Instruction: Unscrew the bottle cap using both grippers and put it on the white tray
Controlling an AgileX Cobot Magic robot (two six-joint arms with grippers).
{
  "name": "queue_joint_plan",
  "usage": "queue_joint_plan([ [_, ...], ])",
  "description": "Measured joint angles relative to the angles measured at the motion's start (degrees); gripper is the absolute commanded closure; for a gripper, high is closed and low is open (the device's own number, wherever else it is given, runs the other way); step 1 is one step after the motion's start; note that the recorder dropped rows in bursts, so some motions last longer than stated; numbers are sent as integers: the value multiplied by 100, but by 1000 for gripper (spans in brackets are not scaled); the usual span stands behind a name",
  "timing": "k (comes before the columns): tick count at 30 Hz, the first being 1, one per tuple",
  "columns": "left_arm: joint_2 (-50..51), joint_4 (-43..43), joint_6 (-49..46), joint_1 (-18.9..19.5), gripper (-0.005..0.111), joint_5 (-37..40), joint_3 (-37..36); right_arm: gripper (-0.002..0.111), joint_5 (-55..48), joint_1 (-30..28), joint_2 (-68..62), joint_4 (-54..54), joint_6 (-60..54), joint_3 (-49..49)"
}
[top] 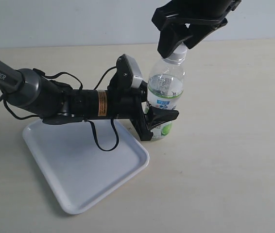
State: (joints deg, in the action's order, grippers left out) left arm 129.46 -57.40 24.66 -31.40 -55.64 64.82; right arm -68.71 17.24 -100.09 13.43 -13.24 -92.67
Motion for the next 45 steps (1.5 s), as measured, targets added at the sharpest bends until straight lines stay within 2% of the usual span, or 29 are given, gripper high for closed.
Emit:
queue_joint_plan([
  [4,0,0,0,0,106,11,0,76,-3,0,0,13,0,0],
  [11,0,0,11,0,106,11,0,77,-3,0,0,13,-11,0],
  [13,0,0,11,0,106,11,0,84,-13,0,0,13,-111,0],
  [17,0,0,11,0,106,11,0,108,-37,0,0,24,-354,0],
  [25,0,0,11,0,106,11,0,108,-48,0,0,24,-729,0],
  [28,0,0,11,0,106,11,0,108,-48,0,0,24,-1239,0],
  [37,0,0,11,0,106,11,0,108,-61,0,0,113,-3960,-12],
  [45,0,0,11,0,106,11,0,108,-61,0,0,135,-5519,-12],
])
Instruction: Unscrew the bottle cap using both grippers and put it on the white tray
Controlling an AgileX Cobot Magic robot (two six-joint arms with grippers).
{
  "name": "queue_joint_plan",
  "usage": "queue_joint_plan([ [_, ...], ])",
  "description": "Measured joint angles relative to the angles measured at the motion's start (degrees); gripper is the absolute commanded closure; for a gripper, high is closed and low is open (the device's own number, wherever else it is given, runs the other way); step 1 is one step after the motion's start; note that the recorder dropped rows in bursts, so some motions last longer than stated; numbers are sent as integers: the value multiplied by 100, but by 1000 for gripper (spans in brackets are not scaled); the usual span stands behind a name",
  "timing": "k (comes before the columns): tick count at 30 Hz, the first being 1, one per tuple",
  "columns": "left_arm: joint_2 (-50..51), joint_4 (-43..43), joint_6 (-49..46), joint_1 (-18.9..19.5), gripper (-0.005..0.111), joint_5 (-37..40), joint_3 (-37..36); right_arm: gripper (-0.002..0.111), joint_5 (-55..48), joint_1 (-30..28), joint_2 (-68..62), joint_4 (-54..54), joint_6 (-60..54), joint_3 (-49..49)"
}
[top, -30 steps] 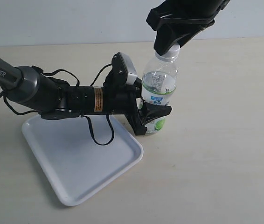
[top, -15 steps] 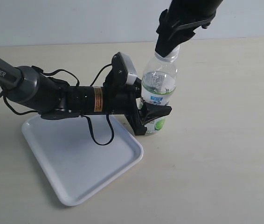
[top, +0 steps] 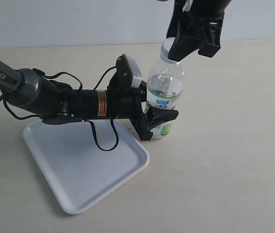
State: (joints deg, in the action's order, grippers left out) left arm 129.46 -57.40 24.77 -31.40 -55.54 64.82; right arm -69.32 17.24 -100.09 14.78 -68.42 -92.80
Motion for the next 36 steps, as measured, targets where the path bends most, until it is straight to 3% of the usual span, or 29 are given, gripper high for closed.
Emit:
queue_joint_plan([
  [21,0,13,11,0,106,0,0,108,-31,0,10,-23,-4877,0],
  [32,0,13,-1,0,106,0,0,108,-44,0,140,-47,-5142,0],
  [36,0,53,-9,0,106,0,0,108,-53,0,783,-47,-4301,0],
])
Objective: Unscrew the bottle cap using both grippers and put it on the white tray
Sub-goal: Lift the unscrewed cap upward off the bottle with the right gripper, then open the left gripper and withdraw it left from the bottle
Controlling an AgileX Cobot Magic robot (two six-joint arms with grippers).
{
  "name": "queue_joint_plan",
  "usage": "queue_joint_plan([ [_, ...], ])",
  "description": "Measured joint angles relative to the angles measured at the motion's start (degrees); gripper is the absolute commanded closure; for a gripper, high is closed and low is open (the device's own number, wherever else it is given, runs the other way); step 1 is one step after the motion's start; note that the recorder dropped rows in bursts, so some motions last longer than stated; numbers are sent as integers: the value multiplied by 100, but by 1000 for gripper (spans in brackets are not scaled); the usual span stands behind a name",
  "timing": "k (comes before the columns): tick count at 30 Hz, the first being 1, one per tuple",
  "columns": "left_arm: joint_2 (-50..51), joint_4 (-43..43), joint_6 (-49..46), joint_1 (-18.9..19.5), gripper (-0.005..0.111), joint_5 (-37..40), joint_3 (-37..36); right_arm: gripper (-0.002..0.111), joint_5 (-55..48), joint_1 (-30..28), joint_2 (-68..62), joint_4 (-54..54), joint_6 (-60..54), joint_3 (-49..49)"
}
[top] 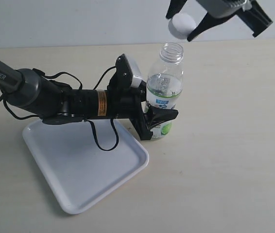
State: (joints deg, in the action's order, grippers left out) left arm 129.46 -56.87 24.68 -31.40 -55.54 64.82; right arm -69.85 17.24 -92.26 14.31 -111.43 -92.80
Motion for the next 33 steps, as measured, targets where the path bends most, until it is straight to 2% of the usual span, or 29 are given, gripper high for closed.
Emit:
queue_joint_plan([
  [4,11,150,0,0,106,-30,0,108,-12,0,501,0,1253,0],
  [7,180,275,-20,10,106,-410,0,108,-23,0,945,72,2812,0],
  [10,268,299,-33,10,100,-617,0,108,-23,0,1144,265,3154,0],
  [13,277,299,-43,10,68,-641,0,108,-23,0,1242,441,3547,0],
  [16,277,299,-43,10,42,-641,0,108,-23,0,1254,453,3919,0],
  [24,277,151,-126,74,21,-721,-16,108,-23,0,1254,582,4023,0],
  [29,277,127,-164,318,21,-827,-176,108,-23,0,1254,731,4249,0],
  [33,152,-26,-164,581,21,-1208,-470,108,-23,0,1254,735,4506,0],
])
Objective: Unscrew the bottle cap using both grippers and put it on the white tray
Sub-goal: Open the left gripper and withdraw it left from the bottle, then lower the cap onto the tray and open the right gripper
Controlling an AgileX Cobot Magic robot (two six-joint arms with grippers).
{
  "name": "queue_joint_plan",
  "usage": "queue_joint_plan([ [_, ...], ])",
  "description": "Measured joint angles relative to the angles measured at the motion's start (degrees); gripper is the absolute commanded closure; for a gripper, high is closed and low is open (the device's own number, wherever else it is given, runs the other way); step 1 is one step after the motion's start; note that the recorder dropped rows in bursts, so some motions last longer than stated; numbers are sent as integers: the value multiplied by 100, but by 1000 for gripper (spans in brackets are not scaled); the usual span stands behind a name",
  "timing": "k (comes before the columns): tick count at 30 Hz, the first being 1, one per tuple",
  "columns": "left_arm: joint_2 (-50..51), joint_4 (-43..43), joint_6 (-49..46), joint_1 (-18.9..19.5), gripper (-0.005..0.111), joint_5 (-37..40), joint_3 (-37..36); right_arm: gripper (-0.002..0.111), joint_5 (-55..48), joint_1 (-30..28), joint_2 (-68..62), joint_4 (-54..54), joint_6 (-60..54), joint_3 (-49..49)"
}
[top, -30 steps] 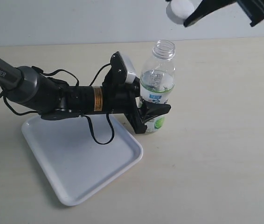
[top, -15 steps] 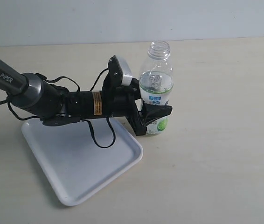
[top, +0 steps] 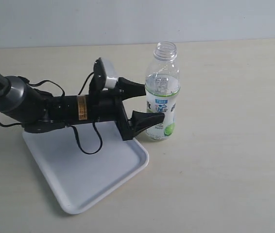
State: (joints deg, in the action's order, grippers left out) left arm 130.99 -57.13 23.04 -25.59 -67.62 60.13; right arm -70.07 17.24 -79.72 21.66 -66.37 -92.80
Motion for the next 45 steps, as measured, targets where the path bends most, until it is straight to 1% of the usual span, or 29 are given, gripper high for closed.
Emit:
queue_joint_plan([
  [6,-220,-574,0,473,22,-137,-584,108,0,0,0,38,506,0],
  [8,-337,-718,0,643,27,-137,-826,108,0,0,0,174,571,0],
  [9,-410,-749,0,717,32,-137,-927,108,0,0,0,262,584,0],
  [11,-557,-794,0,927,44,-137,-1176,108,0,0,0,577,678,0],
  [14,-795,-713,93,1210,71,-137,-1475,108,0,83,0,987,936,0],
  [17,-1069,-543,260,1375,106,-137,-1734,108,0,351,-43,1011,1258,0],
  [21,-1379,-136,310,1480,107,-137,-2063,108,0,870,-305,808,1868,0],
  [25,-1654,766,271,1636,107,-137,-2441,108,79,1372,-871,197,2697,0],
  [28,-1864,1562,222,1798,107,-137,-2726,108,130,1622,-1363,-93,3211,0],
  [31,-2079,2282,107,1967,107,-137,-3033,108,299,1881,-1880,-160,3570,0],
  [34,-2273,2669,-94,2130,107,-137,-3254,108,635,2130,-2428,-193,3896,0],
  [36,-2355,2807,-172,2200,107,-137,-3344,108,954,2262,-2748,-241,4090,0],
  [41,-2459,3205,-338,2198,107,-149,-3520,108,1666,2409,-3535,-511,4861,0],
  [45,-2459,3849,-388,2198,107,-149,-3650,108,2043,2409,-4061,-1043,5706,0],
])
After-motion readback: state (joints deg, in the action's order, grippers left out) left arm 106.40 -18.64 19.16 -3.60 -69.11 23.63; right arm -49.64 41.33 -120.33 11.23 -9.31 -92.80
